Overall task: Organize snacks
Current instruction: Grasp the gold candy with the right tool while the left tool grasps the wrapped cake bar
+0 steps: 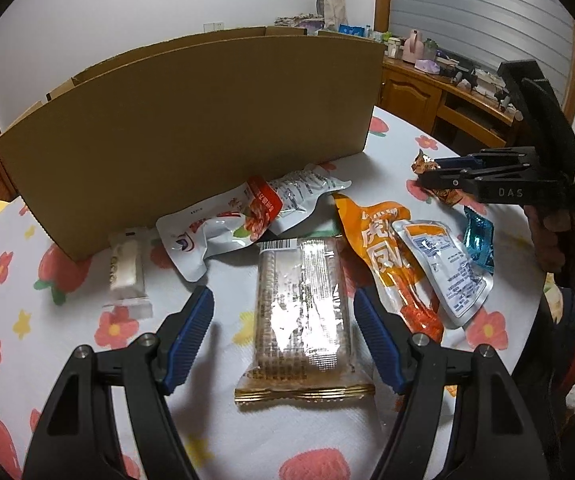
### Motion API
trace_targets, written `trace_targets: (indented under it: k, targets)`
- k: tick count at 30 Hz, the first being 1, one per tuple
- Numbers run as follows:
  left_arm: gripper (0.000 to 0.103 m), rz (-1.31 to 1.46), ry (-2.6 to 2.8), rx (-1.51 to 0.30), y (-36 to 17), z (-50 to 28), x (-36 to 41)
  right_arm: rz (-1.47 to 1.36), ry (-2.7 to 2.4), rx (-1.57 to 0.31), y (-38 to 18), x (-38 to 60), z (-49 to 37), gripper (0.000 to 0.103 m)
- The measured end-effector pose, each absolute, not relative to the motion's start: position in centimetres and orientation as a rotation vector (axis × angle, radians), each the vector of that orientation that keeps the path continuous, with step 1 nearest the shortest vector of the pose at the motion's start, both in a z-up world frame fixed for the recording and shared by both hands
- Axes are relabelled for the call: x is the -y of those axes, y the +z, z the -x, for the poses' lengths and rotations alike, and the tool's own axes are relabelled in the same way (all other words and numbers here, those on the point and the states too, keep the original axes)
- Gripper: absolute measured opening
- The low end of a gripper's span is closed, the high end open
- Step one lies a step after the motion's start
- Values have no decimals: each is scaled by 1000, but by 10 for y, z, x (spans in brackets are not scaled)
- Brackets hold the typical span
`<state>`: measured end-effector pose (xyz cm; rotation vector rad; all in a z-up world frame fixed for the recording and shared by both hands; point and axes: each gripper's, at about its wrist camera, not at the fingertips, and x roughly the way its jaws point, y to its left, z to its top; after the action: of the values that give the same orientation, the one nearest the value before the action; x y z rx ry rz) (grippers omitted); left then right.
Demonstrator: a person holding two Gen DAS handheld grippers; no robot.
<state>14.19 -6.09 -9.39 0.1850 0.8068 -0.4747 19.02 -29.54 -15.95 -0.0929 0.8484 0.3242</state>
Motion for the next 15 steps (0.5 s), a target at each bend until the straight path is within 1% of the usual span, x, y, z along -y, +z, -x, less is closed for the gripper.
trace_targets:
  k: [4,6,9,15]
  targets:
    - [71,-182,-473,-807,-96,-145,65,115,317,-837,-161,292,-190,36]
    - [62,-173,-481,-804,-96,-146,65,127,313,-830,-163,290,-189,36]
    - [59,-168,-488,-800,-95,-147,66,125,306,-826,-164,290,-189,36]
    - [57,-186,-486,-810,-96,-151,71,133,299,-821,-164,288,-188,36]
